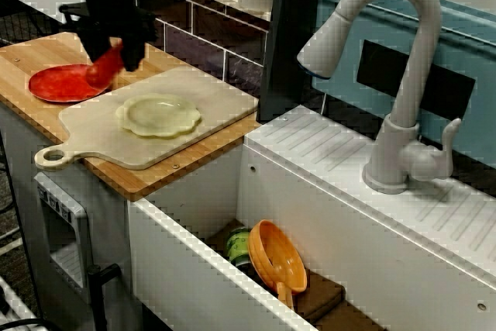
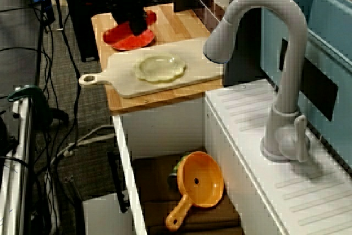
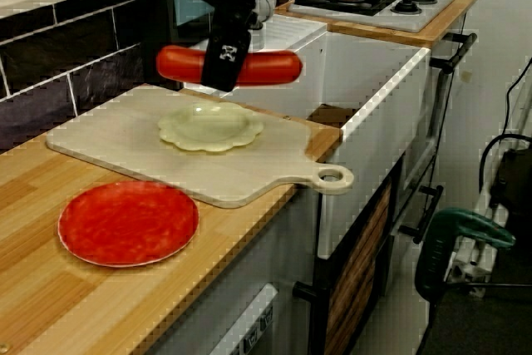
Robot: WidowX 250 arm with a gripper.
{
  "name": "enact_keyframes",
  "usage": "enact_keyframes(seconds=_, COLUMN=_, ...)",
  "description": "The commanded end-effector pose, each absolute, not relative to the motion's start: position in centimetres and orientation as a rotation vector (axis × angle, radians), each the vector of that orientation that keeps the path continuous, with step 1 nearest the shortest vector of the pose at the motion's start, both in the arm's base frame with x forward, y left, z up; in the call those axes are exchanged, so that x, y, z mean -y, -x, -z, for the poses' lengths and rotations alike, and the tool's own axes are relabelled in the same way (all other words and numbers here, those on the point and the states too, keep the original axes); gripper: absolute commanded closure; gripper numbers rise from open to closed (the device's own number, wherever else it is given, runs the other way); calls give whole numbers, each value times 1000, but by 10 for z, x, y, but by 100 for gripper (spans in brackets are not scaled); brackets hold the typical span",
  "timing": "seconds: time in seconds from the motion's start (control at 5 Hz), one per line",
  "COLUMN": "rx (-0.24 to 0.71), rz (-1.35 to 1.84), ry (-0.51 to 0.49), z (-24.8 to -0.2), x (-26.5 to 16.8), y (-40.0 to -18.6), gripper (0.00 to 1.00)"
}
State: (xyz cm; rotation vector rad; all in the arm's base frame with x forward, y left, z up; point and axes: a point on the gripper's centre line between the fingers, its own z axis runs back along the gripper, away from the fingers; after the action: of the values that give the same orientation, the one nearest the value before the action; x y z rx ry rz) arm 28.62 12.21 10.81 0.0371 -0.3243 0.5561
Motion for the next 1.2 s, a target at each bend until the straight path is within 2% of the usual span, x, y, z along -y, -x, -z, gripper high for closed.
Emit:
enact_keyframes(seconds=0.0, rx=386, rz=-619, ry=-71, z=-132, x=-170, y=-279, gripper=100)
enact_keyframes(seconds=0.4, rx=406, rz=-662, ry=-91, z=-134, x=-208, y=-283, gripper=100)
enact_keyframes(seconds=1.0, rx=502, rz=-680, ry=-176, z=-107, x=-241, y=-298, gripper=100)
